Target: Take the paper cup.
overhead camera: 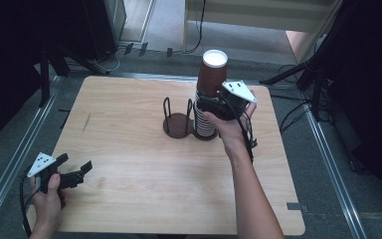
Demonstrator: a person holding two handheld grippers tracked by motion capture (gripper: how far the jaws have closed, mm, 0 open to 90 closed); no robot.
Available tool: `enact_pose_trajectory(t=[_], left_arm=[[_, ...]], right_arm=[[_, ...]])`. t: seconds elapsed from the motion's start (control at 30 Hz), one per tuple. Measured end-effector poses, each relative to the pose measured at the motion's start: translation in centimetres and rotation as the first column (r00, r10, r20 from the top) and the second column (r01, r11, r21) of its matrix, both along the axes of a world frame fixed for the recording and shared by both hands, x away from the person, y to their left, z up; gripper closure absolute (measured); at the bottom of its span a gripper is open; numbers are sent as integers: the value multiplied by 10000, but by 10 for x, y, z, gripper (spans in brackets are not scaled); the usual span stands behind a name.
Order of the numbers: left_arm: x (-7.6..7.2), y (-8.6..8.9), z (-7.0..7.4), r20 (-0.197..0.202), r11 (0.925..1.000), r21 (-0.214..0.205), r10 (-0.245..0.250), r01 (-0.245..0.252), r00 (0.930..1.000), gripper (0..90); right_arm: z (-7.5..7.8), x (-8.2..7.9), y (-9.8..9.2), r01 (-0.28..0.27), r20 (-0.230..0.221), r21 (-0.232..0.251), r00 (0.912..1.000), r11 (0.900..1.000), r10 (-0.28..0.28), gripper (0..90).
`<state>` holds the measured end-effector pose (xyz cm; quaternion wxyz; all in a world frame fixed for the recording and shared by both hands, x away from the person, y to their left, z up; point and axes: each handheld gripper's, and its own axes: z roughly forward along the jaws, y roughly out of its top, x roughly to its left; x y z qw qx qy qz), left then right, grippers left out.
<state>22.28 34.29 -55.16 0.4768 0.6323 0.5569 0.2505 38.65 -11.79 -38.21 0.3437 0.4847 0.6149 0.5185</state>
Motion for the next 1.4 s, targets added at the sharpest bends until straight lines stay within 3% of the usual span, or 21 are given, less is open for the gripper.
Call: enact_pose_trajectory(t=[0.73,1.03,1.4], left_arm=[[1,0,0,-29,9999,-29,-136,135,9999,0],[1,-1,0,-19,9998,-22,-175,175,9998,0],[2,-1,0,-18,9998,-3,-204,204,9998,0]], right_arm=[[3,21,12,-167,62,-294,9998,9994,169,45],[3,22,13,-216,372,-456,9990,9987,233,79],[4,22,15,-302,416,-595,9986,9978,327,86]])
